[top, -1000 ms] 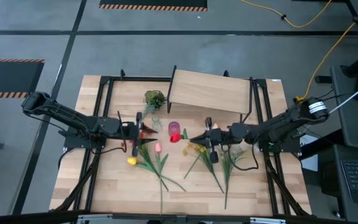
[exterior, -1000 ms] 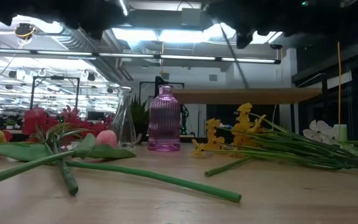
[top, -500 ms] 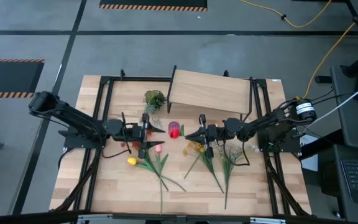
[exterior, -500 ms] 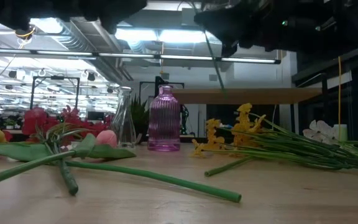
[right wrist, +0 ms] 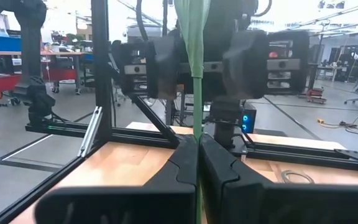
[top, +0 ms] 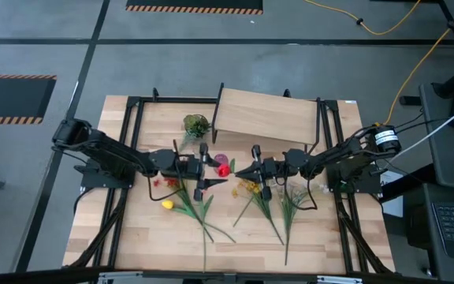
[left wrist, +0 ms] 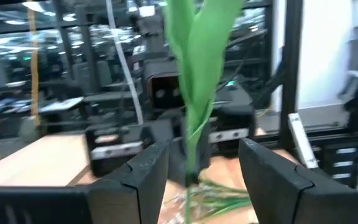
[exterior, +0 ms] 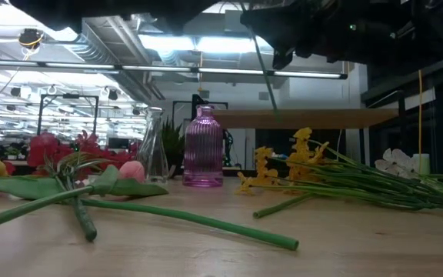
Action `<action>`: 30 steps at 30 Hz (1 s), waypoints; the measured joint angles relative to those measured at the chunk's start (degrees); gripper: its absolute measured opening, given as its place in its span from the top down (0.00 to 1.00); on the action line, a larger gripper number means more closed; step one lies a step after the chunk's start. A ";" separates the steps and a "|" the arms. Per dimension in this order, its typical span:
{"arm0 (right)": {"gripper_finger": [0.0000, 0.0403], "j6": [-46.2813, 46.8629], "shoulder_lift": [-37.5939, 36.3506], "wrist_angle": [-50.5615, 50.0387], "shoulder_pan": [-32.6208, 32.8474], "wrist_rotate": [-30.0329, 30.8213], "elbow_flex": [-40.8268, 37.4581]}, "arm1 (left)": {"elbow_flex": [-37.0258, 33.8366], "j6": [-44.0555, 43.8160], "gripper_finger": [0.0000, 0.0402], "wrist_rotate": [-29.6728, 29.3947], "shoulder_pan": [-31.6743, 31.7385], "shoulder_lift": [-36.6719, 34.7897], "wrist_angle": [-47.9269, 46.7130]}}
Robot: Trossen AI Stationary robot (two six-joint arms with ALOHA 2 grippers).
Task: Pick and place flowers into a vace then onto a shelf
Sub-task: Put the red flower into the transparent vase
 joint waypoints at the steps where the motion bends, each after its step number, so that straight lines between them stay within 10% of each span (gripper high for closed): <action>1: 1.00 0.01 0.00 0.02 -0.01 -0.52 0.00 | 0.51 0.00 0.53 0.59 0.07 0.32 0.07; 19: 1.00 0.22 0.00 0.42 0.00 -0.81 0.03 | 4.74 -1.07 0.57 5.69 1.97 4.26 -0.02; 30: 1.00 0.22 0.00 0.35 0.00 -0.82 0.04 | 4.74 -1.31 0.84 6.02 4.08 4.26 -0.51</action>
